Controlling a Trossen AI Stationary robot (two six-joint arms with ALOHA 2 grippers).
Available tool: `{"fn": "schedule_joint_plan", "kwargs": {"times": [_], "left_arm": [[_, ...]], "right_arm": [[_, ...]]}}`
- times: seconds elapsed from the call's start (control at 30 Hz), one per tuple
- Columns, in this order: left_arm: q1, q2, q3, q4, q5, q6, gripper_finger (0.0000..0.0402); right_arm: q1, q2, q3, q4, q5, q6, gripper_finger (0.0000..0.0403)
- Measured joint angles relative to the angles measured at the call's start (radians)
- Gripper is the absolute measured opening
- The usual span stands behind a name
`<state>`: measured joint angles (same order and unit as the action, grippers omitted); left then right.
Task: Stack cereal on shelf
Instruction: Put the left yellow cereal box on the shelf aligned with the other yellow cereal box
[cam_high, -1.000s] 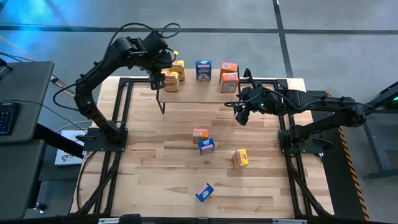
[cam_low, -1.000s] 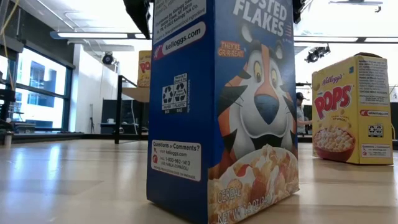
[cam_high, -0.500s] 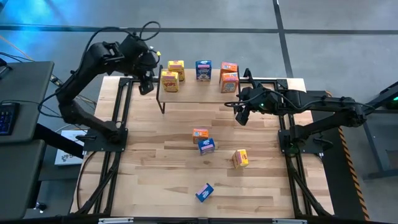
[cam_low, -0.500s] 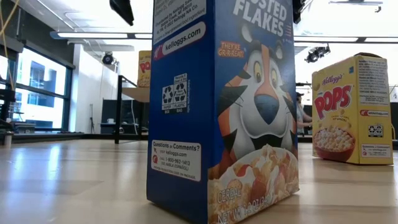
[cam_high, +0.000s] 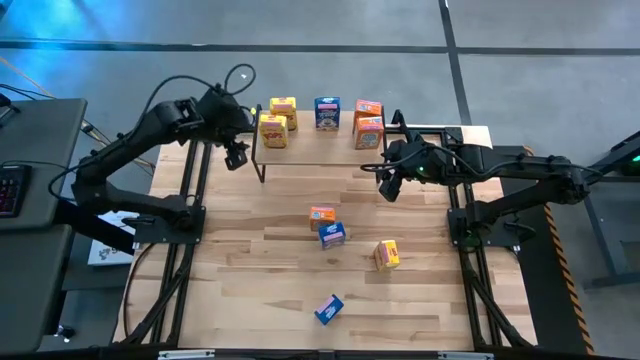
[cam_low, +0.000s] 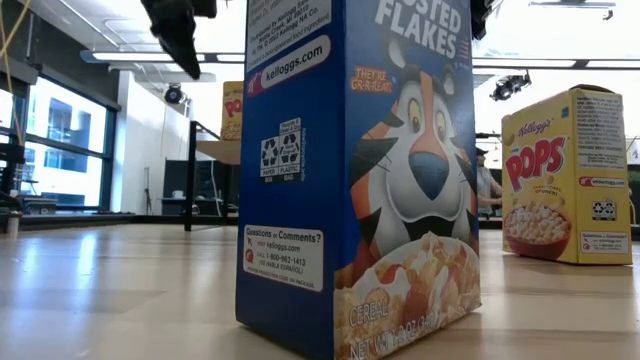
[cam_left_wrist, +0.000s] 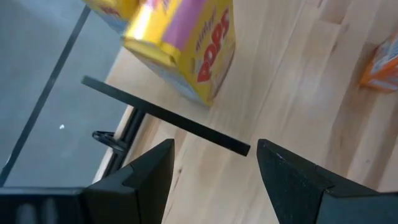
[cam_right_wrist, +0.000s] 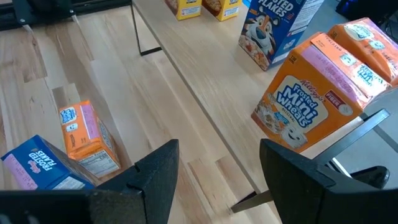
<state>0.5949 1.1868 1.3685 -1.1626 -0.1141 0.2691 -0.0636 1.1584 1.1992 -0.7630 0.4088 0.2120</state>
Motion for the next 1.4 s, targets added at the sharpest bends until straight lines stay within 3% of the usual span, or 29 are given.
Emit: {"fn": "schedule_joint_plan", "kwargs": {"times": [0.2,0.4,1.4], "left_arm": [[0.000,-0.009,-0.145,0.131,-0.001,0.043,0.0221],[0.000,-0.009,-0.215,0.235,-0.001,0.048,0.0221],[0.000,0.084,-0.227,0.416,-0.003,0.039,0.0221]], "right_arm": [[0.000,0.000,0.000,0.000,0.000,0.000,0.0217],[0.000,0.000,0.000,0.000,0.001,-0.002,0.0217],[0.000,0.000,0.000,0.000,0.007,-0.010,0.0217]]}}
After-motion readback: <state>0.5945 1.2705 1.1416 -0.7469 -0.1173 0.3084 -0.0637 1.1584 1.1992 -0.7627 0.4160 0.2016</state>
